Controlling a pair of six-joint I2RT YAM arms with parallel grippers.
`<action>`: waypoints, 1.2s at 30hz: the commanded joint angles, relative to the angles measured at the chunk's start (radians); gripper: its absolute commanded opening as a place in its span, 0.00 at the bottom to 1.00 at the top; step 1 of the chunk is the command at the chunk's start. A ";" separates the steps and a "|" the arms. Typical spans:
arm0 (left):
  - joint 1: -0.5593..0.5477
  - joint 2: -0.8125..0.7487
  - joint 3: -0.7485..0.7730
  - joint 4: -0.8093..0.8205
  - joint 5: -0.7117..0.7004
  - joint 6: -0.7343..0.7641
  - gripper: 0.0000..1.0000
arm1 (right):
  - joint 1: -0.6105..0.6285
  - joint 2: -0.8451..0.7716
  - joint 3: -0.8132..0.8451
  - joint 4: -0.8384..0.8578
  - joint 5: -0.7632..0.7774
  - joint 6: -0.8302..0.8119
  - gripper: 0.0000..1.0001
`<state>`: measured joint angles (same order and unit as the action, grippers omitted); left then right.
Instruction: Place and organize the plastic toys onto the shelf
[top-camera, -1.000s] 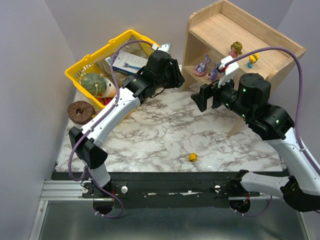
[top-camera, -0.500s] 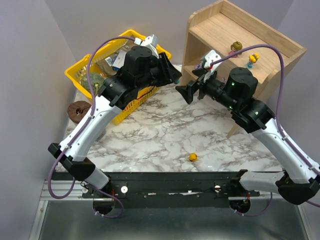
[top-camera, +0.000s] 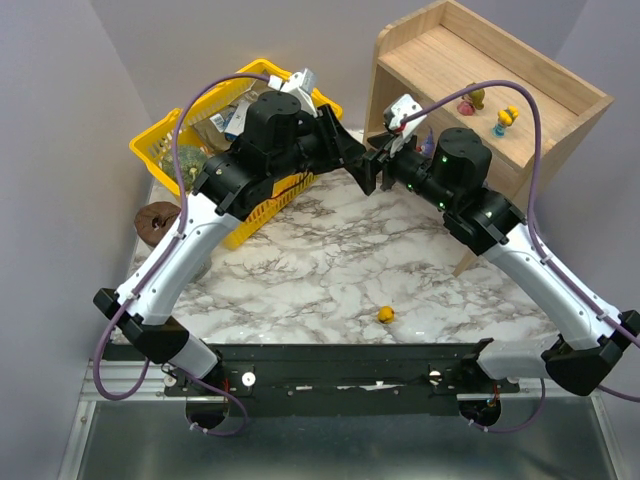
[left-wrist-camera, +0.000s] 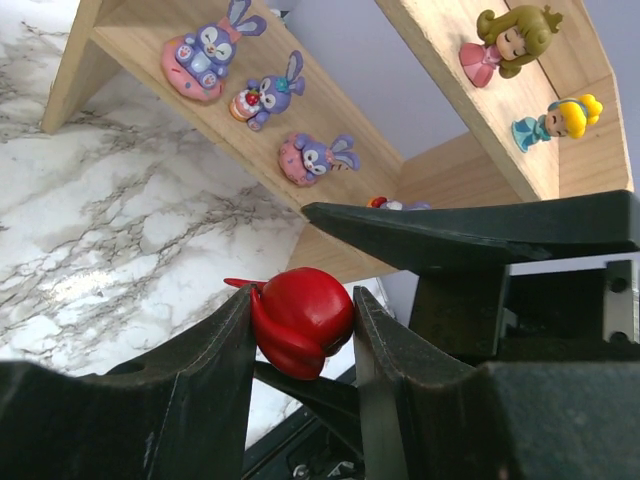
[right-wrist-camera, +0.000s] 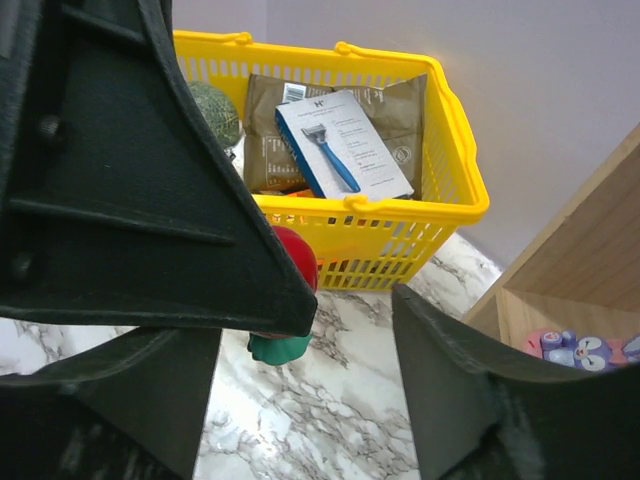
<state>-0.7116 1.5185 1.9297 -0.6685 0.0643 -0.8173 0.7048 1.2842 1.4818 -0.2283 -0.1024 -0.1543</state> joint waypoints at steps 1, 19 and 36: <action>0.001 -0.041 0.018 0.037 0.037 -0.005 0.00 | -0.004 0.012 0.011 0.052 0.023 0.018 0.63; 0.011 -0.125 -0.100 0.213 0.045 0.036 0.86 | -0.004 -0.013 0.008 0.060 0.041 0.102 0.01; 0.014 -0.224 -0.218 0.434 0.171 0.208 0.84 | -0.004 -0.080 0.037 -0.013 -0.158 0.139 0.01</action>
<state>-0.7002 1.3094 1.7180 -0.3191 0.1055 -0.6945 0.7048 1.2484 1.4853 -0.2317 -0.1349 -0.0391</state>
